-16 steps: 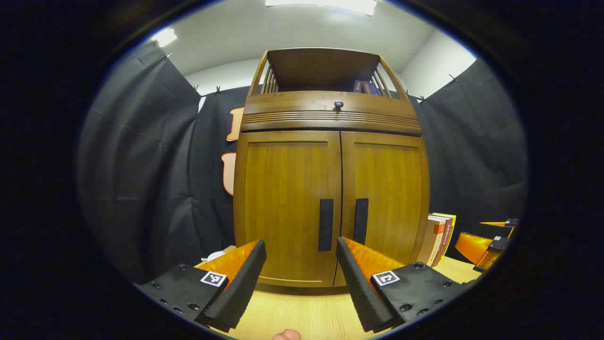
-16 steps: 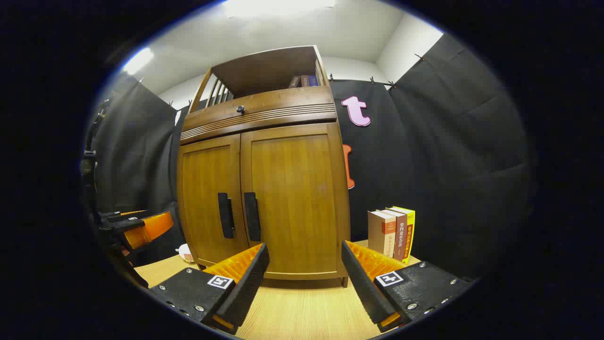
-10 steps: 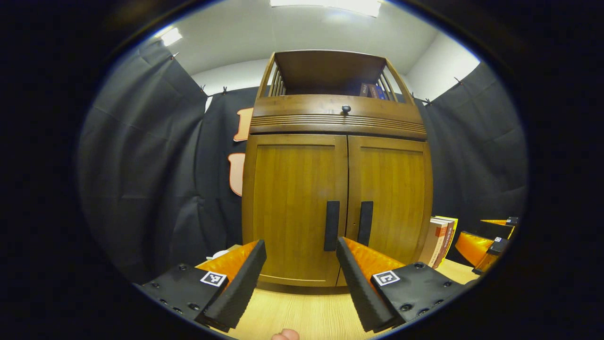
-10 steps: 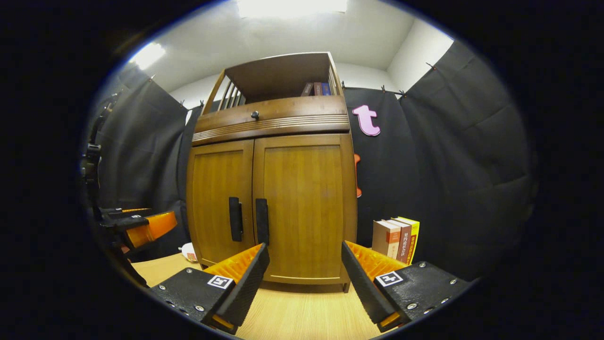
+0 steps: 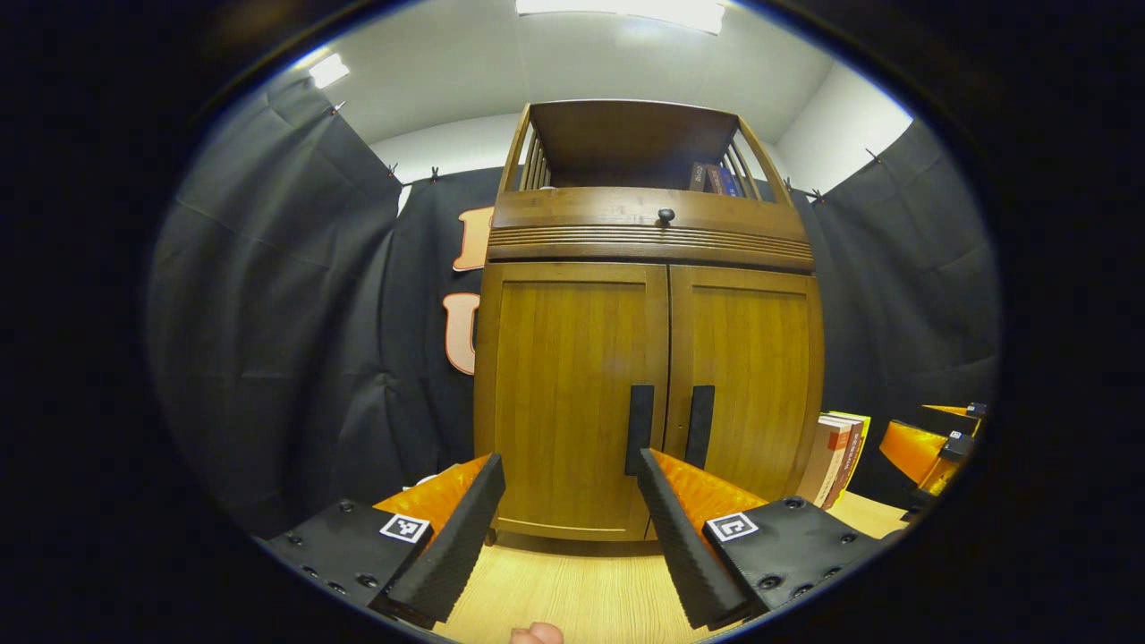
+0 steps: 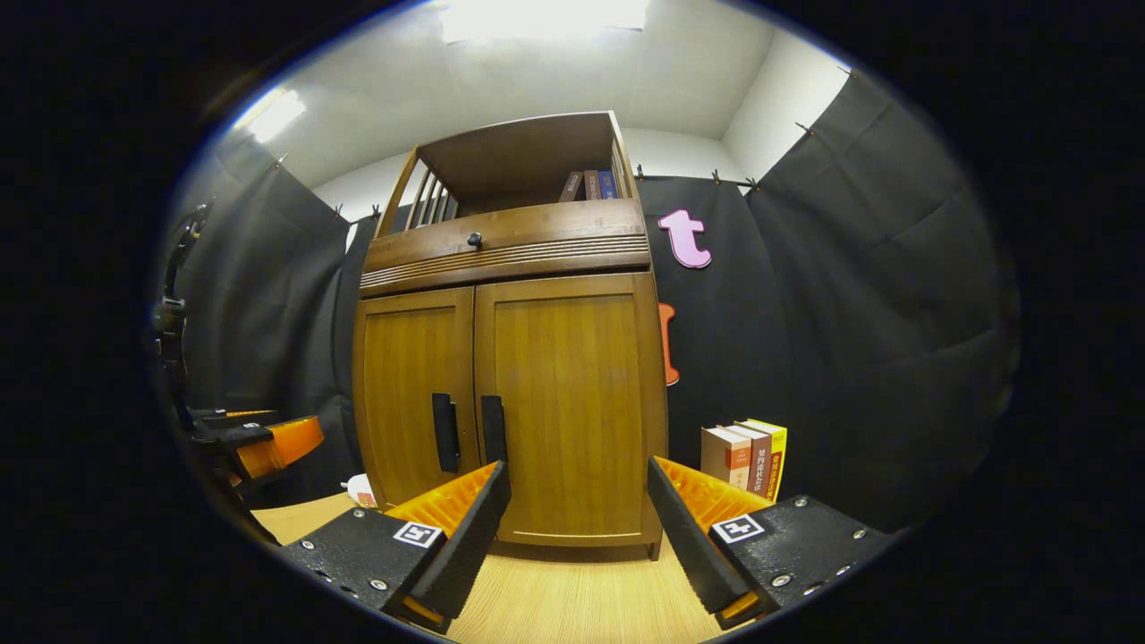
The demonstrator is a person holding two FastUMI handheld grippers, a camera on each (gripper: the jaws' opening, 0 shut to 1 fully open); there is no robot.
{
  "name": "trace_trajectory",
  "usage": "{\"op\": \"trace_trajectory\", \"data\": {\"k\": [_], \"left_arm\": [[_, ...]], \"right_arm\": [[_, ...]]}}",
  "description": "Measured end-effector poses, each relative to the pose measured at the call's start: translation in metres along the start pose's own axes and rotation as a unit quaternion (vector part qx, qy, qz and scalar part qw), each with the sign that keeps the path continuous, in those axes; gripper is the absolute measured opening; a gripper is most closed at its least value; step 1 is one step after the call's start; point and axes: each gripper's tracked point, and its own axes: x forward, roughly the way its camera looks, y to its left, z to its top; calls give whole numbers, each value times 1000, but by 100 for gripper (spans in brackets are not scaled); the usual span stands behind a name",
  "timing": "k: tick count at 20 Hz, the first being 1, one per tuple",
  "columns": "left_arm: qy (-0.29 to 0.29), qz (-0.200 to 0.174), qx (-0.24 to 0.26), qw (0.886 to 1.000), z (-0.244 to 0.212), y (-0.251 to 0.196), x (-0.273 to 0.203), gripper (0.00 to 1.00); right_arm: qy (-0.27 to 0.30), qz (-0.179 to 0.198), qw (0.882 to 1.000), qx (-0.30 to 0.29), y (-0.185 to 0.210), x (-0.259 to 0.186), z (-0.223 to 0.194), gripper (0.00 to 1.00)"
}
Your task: Open the right door of the double-door shoe cabinet with the right hand, and open the left door with the left hand.
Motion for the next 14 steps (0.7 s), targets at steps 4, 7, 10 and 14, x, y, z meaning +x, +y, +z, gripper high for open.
{"op": "trace_trajectory", "data": {"k": [4, 7, 10, 14], "left_arm": [[2, -5, -7, 1000, -3, 0, -1, 93], [1, -9, -12, 1000, -2, 0, 0, 94], [-3, -18, -13, 1000, -1, -2, 0, 99], [-9, -19, -4, 1000, -1, -2, 0, 96]], "right_arm": [[-4, -7, 1000, 1, -1, 1, 1, 98], [-3, -6, 1000, 9, 5, 4, 1, 98], [3, -5, 1000, 16, 10, 11, -3, 98], [3, 4, 1000, 17, 18, 19, -3, 98]]}}
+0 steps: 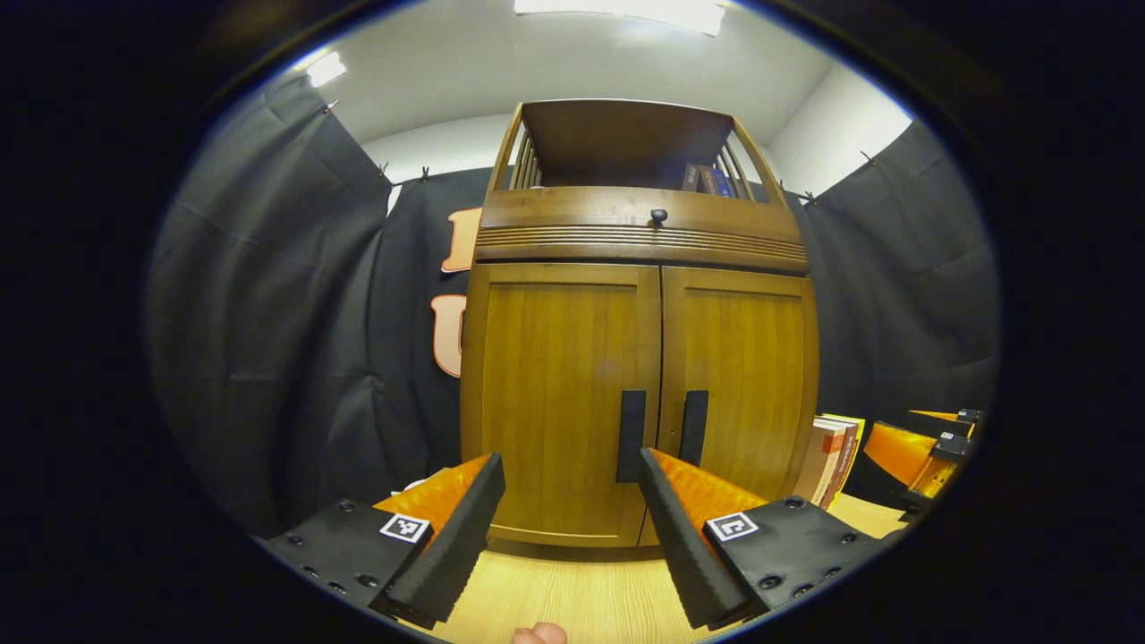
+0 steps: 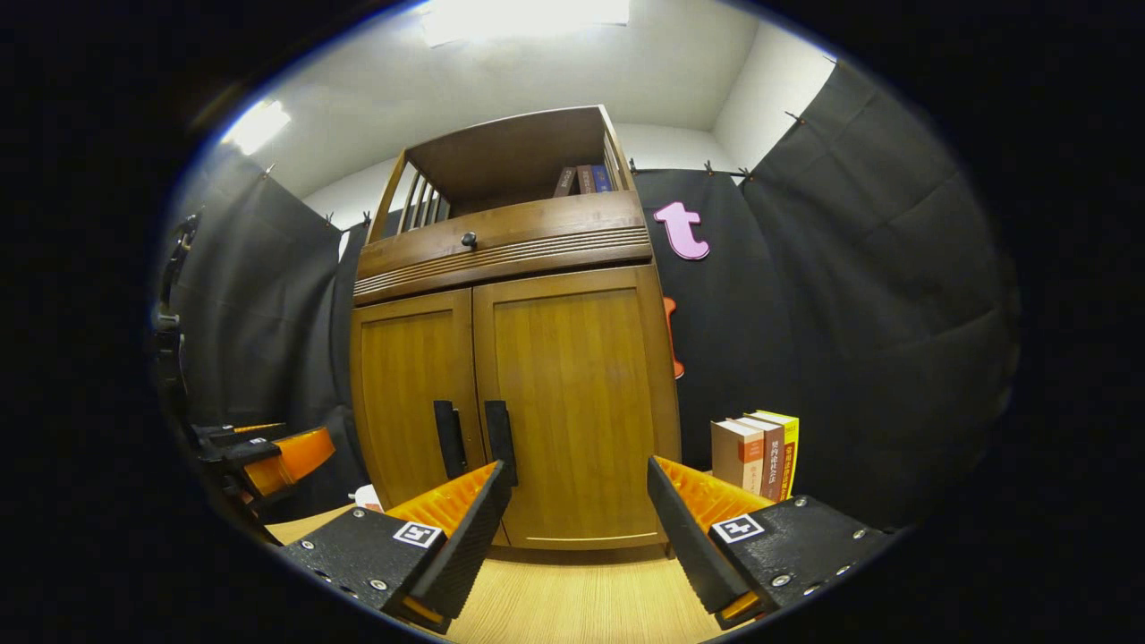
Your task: Open the right door of the double-door shoe cabinet with the right hand, and open the left door with the left hand.
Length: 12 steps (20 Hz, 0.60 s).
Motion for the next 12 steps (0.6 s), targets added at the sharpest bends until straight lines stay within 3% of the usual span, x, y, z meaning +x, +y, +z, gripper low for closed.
{"op": "trace_trajectory", "data": {"k": [1, 7, 8, 12], "left_arm": [[-2, -3, -1, 1000, 0, -1, 0, 96], [-6, 6, 6, 1000, 2, 2, 1, 93], [-8, 5, 5, 1000, 1, 0, 2, 94], [-5, 3, 10, 1000, 0, 0, 2, 93]], "right_arm": [[1, 4, 1000, -4, 0, 0, -1, 94], [14, 15, 999, -33, -2, 1, -13, 98], [14, 14, 999, -32, -1, 3, -14, 94], [14, 27, 999, -36, 7, 27, -11, 98]]}}
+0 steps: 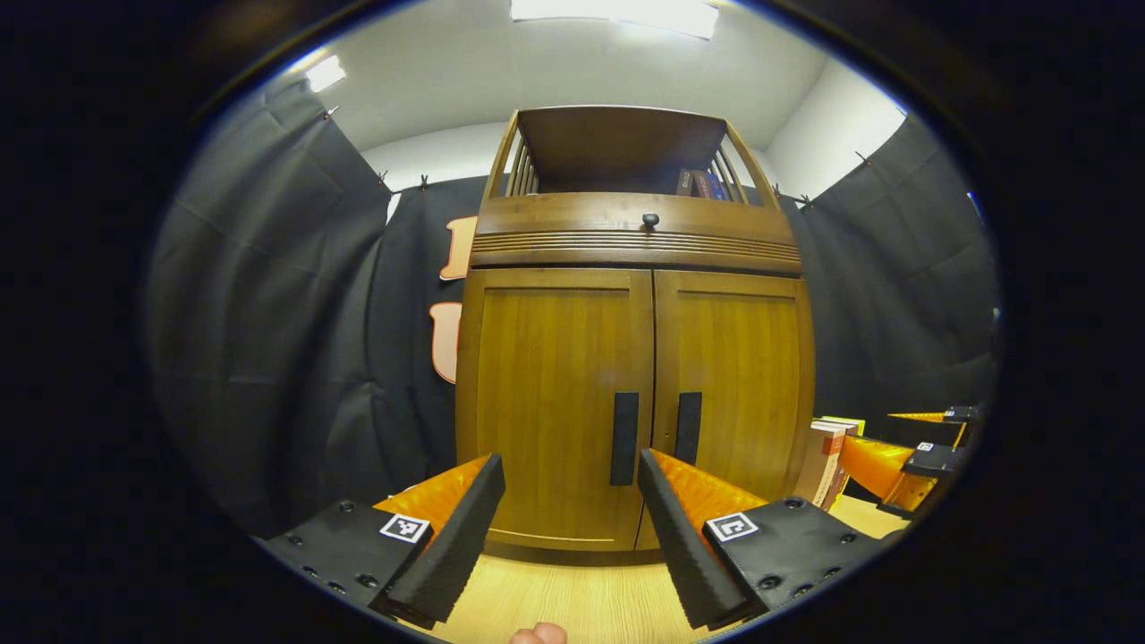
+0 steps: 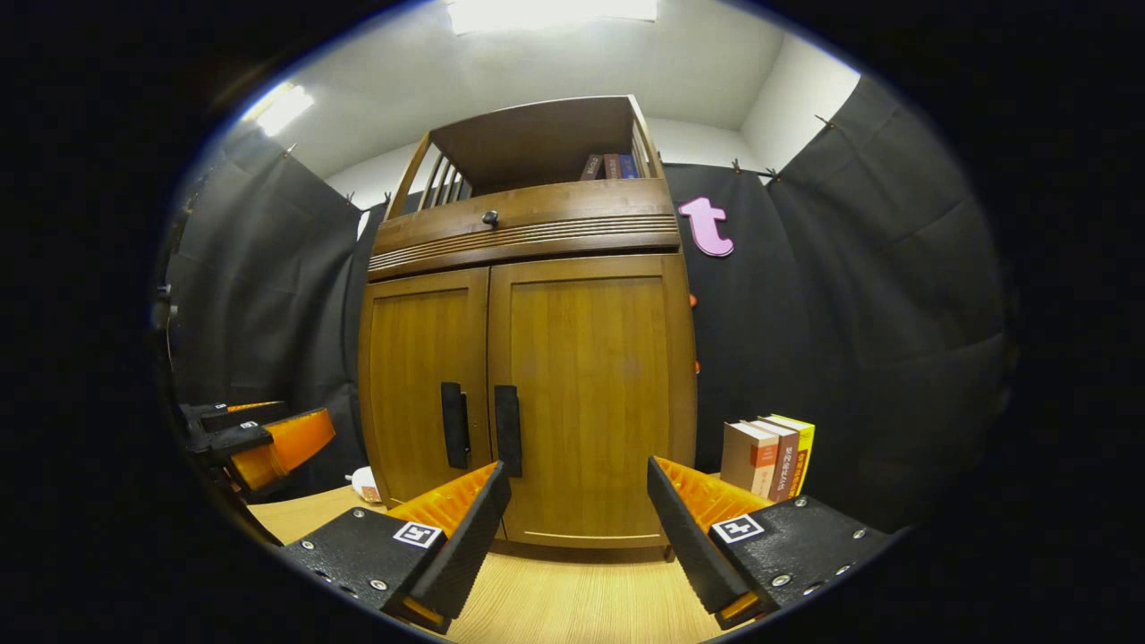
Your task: Open the right door of the double-door shoe cabinet with the right hand, and open the left door with the left hand.
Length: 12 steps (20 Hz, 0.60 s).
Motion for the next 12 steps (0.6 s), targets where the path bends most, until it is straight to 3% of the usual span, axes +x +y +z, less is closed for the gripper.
{"op": "trace_trajectory", "data": {"k": [2, 3, 4, 6, 7, 9, 12], "left_arm": [[5, 5, -3, 1000, -1, 0, 0, 93], [6, 5, -9, 1000, -1, 0, 0, 93], [7, 6, -12, 1000, -1, 1, 0, 100], [9, 13, -7, 1000, -2, 3, 0, 93], [7, 17, -4, 1000, -1, 4, 0, 93], [2, 23, -4, 1000, 1, 3, -1, 93], [-7, 33, 1, 999, 4, 5, -2, 93]], "right_arm": [[-1, 6, 1000, 3, -1, 20, 5, 94], [-4, 14, 1000, 9, 4, 33, 8, 98], [-7, 22, 1000, 15, 9, 44, 12, 94], [-9, 32, 999, 15, 16, 72, 20, 98], [-6, 33, 999, 11, 19, 85, 20, 94], [-4, 44, 999, 10, 29, 109, 19, 98], [-13, 71, 997, 17, 52, 141, 18, 94]]}}
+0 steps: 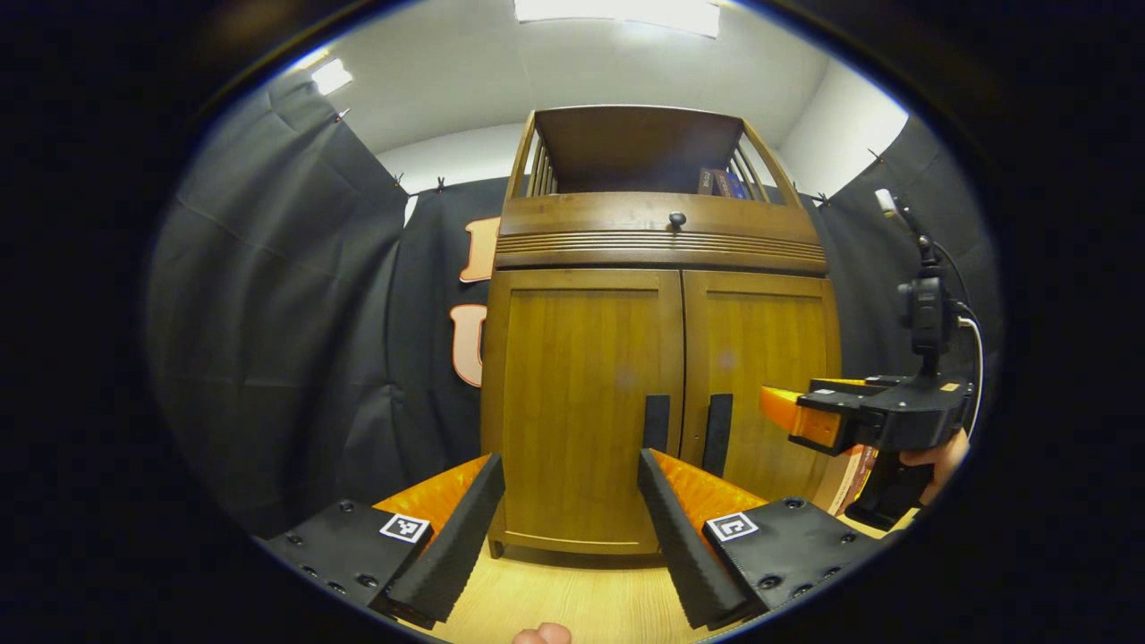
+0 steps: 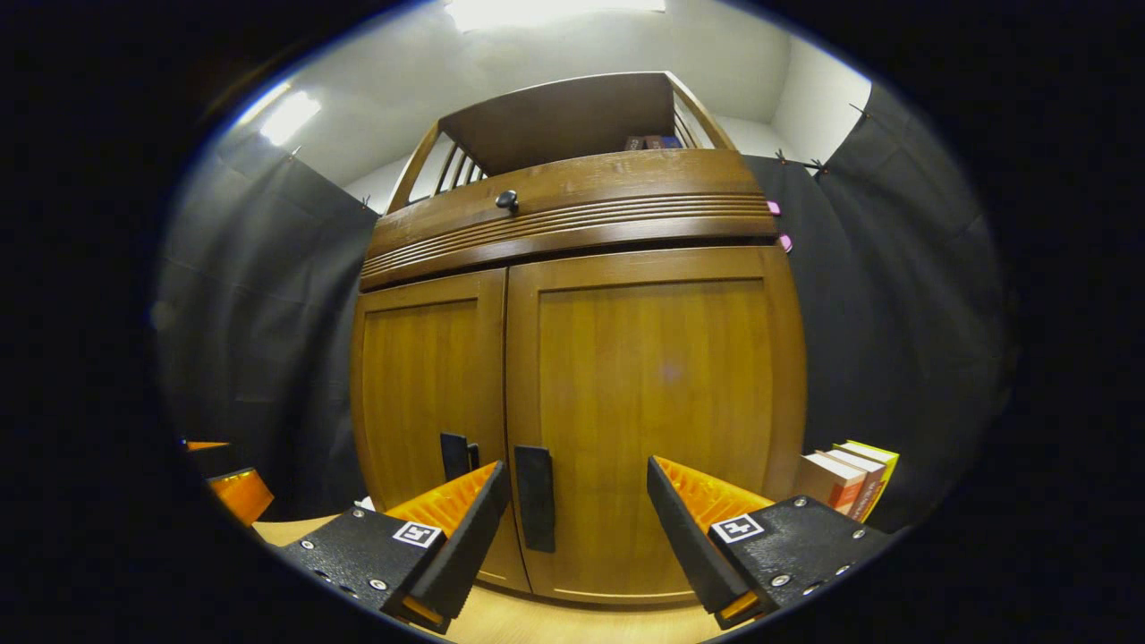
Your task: Open the right door of the double-door shoe cabinet with the right hand, and open the left door with the left hand.
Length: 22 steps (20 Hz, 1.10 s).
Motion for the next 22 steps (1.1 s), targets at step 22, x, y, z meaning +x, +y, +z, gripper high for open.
{"op": "trace_trajectory", "data": {"k": [22], "left_arm": [[-4, 7, -1, 1000, 2, 2, -4, 93]], "right_arm": [[28, -40, 998, -35, 15, 91, -45, 63]]}}
